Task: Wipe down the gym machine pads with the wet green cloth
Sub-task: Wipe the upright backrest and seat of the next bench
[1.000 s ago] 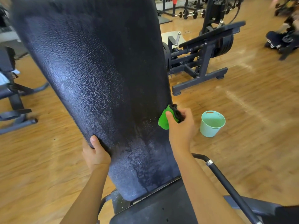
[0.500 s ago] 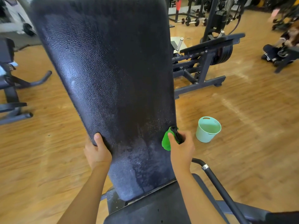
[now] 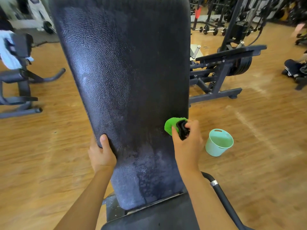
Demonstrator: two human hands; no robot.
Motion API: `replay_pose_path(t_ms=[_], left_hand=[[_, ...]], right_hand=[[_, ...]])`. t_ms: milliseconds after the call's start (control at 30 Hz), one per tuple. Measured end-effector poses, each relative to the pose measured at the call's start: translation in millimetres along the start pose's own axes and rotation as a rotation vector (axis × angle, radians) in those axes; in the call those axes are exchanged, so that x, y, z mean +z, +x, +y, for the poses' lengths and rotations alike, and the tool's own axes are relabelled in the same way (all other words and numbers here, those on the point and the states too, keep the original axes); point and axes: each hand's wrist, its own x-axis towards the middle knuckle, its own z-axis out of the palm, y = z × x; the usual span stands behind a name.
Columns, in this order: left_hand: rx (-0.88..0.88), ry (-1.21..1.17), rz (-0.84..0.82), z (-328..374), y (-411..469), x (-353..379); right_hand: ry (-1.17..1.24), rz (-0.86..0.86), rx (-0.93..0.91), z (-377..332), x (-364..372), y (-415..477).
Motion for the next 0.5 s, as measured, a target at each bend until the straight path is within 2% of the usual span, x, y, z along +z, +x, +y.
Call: replay_pose_path(t_ms=[100,233,400,500], left_hand=[[-0.008,-0.005,0.013,-3,-1,1],[0.012,-0.007,0.036,-3,-2,2],[0.05,0.002,0.032,-1,-2,2],[0.063,-0.007,0.014,-2,0,1]], right_hand=[[-0.033,-0.02,-0.003,16,2,-26],[-0.032,-0.1,0.091,35,3,-64],[0.161,0.05,0.148,10,13,-36],[0.253,0.13,0.083,-23,18,3]])
